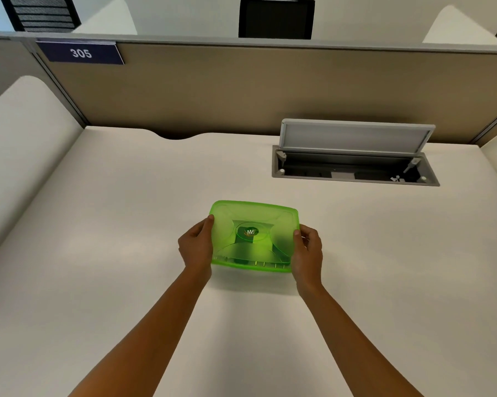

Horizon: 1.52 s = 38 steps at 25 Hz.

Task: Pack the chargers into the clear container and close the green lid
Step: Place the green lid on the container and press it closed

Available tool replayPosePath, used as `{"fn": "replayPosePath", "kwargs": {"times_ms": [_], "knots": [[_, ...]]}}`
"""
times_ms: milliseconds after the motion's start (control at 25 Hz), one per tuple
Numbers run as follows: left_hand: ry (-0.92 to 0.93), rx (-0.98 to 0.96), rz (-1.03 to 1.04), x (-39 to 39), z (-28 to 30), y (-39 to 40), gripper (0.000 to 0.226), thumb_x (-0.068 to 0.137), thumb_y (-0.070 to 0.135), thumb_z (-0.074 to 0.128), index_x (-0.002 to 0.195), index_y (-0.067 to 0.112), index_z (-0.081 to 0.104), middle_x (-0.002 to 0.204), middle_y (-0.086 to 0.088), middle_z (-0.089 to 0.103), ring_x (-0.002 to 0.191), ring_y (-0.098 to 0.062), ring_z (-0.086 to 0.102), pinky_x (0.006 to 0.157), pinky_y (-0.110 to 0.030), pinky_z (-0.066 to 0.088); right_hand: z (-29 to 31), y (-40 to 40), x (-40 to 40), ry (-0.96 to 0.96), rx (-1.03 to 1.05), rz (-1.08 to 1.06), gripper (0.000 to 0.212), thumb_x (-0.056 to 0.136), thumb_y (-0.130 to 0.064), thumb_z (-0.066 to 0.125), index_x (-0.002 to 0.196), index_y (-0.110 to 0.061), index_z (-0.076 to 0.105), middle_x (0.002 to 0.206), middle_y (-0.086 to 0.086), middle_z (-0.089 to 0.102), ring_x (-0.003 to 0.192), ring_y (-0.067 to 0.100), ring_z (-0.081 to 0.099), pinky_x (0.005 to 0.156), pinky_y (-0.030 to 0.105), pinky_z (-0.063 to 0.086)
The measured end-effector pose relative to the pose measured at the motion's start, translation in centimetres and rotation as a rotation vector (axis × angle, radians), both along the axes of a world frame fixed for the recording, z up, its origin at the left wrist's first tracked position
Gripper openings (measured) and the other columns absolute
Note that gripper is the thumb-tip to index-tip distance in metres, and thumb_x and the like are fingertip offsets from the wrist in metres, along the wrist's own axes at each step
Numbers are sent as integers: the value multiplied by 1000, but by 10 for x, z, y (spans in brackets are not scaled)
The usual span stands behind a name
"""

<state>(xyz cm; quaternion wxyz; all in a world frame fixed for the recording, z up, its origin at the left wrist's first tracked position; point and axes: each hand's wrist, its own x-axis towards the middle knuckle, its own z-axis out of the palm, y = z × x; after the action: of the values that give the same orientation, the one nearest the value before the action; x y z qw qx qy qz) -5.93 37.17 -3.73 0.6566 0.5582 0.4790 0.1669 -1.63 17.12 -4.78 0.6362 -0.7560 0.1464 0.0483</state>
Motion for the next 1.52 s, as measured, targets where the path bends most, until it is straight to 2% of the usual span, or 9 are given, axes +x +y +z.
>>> {"fn": "replayPosePath", "kwargs": {"times_ms": [240,480,760,960,1080,1160,1240,1360,1520], "knots": [[-132,-28,-39,50,8,-16,24,90,30,68,109,19,77,95,19,73,101,-7,68,90,-27,51,9,-8,49,-30,17,-71,28,99,-21,50,124,-16,62,124,1,63,112,18,58,100,35,47],[-147,-7,-129,112,7,-24,29,98,31,58,118,16,73,96,19,70,103,-12,65,94,-29,50,12,-13,116,-93,-71,-86,30,101,-24,47,125,-13,62,122,5,65,107,20,57,92,32,47],[-96,32,-132,149,-5,-22,29,99,30,57,115,14,75,82,24,65,86,-4,62,83,-26,48,3,-12,153,-104,-132,-59,35,102,-24,46,129,-7,60,126,12,64,115,27,58,102,45,49],[-70,16,-160,155,-8,-16,31,98,33,58,119,15,73,92,14,68,94,-13,63,80,-25,49,1,-11,158,-154,-241,-7,35,104,-25,43,129,-6,57,120,12,64,100,17,54,89,32,49],[-57,209,-234,150,-10,-13,28,99,36,53,97,20,76,77,8,66,73,-10,56,67,-24,44,5,-10,157,-188,-329,32,34,105,-23,40,126,-2,55,112,16,66,91,20,56,77,28,44],[-5,413,-340,145,-5,-10,36,102,34,47,72,19,61,66,0,56,65,-18,47,63,-29,37,7,-9,158,-203,-420,77,31,105,-19,37,120,2,54,106,21,66,91,31,61,72,31,42],[67,596,-443,139,0,-4,42,104,31,42,67,14,52,60,-2,52,65,-28,50,57,-30,32,14,-9,158,-197,-504,123,30,105,-18,37,120,2,52,111,22,63,100,38,62,72,33,42],[146,756,-558,121,11,3,33,104,31,45,108,11,70,101,-8,75,95,-31,67,73,-32,47,31,-3,141,-223,-632,169,44,101,-20,48,140,-3,38,137,18,49,120,36,55,94,42,49],[210,917,-655,96,29,7,38,101,30,52,136,17,57,141,-2,60,132,-25,53,108,-38,40,53,17,112,-392,-783,300,58,96,-23,56,145,-4,33,145,16,42,131,34,47,107,43,43]]}}
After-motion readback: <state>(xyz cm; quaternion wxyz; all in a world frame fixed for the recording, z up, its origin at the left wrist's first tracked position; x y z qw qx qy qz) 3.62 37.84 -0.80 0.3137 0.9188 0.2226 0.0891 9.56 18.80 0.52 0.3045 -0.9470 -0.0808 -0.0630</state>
